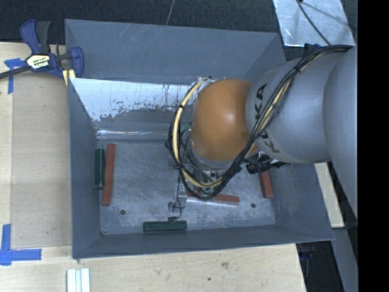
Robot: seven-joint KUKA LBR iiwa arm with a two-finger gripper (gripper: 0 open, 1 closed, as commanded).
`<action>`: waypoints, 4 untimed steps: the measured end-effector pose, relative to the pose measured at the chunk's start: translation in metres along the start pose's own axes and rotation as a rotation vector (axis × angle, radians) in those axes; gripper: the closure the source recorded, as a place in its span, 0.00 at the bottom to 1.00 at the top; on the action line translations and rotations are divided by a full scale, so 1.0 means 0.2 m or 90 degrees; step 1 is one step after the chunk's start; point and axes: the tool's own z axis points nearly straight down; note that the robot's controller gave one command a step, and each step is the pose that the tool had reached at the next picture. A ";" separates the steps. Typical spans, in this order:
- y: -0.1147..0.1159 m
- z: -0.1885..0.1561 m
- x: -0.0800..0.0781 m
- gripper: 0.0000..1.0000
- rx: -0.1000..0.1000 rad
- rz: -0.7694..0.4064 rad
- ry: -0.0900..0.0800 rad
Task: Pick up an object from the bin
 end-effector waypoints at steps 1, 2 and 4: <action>-0.06 0.04 0.02 0.00 0.003 0.016 0.004; 0.03 0.21 -0.14 0.00 0.000 -0.153 -0.001; 0.02 0.20 -0.22 0.00 0.000 -0.069 0.001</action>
Offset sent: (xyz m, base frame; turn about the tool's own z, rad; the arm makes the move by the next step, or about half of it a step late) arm 0.0373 0.0067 -0.0530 -0.2554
